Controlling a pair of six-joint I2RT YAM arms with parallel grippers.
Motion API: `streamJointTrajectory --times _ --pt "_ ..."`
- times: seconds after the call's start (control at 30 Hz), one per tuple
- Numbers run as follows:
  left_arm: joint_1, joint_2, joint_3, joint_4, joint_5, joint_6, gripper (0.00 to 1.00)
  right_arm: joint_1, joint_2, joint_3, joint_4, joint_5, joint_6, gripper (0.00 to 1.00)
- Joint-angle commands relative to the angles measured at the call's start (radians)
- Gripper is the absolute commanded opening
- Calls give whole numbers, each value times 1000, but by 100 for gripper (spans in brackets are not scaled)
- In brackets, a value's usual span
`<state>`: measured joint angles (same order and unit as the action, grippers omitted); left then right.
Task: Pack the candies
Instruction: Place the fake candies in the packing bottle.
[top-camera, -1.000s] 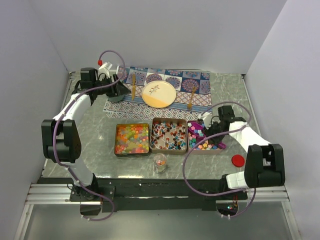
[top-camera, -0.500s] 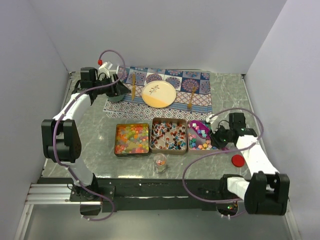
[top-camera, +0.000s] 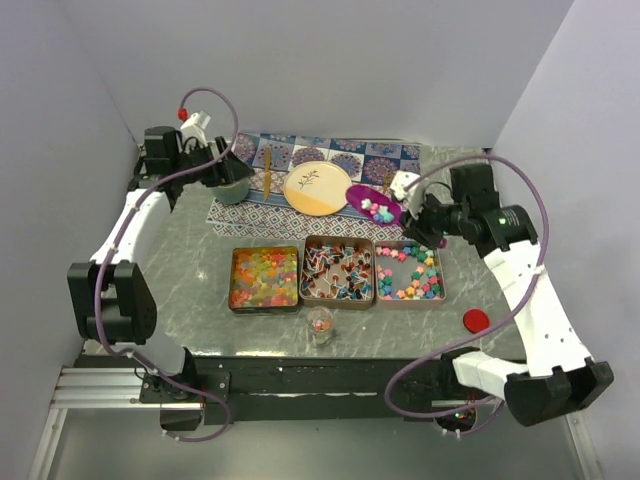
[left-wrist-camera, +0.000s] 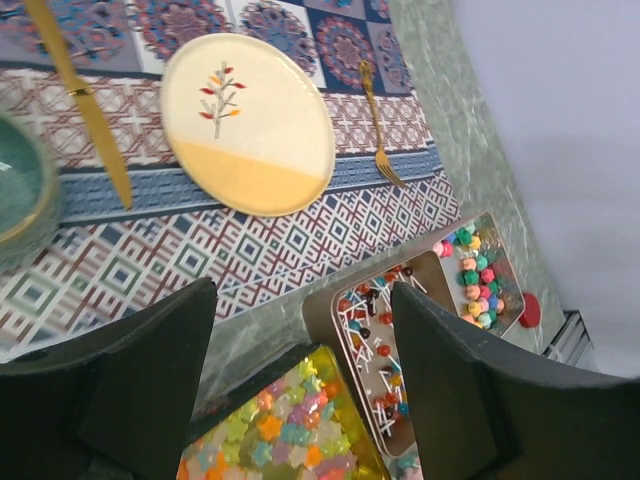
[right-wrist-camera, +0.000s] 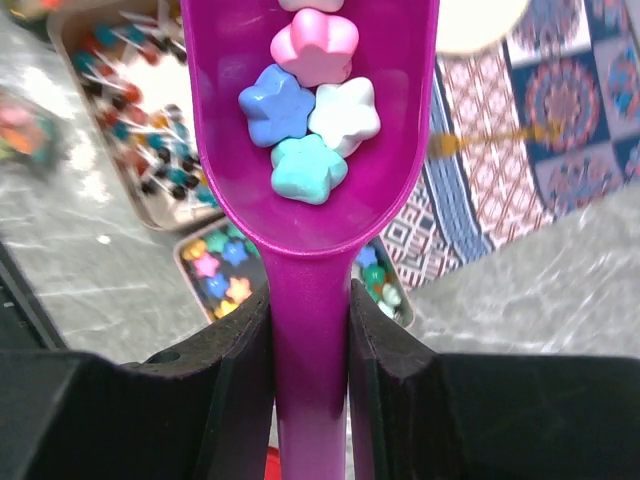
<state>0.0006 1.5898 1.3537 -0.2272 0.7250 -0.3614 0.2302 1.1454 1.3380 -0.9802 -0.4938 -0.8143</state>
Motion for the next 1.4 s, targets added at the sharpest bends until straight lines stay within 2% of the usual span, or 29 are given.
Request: streamJointTrajectory --times 0.0,0.17,0.37,0.53,0.83,1.37 --pt "55 -56 76 -127 -30 -5 76 196 39 93 -118 95 34 0" --pt "130 -172 17 -179 -2 -19 76 319 50 119 -184 130 32 0" --pt "150 -332 -90 -244 -50 68 78 526 40 61 -225 211 1 0" --pt "157 -419 -189 -253 -78 35 77 650 76 49 -345 310 -45 0" --pt "191 -571 -264 -273 -111 88 77 750 86 0 -416 463 -108 0" --pt "240 -637 -341 -222 -56 35 77 822 215 10 -465 672 -86 0"
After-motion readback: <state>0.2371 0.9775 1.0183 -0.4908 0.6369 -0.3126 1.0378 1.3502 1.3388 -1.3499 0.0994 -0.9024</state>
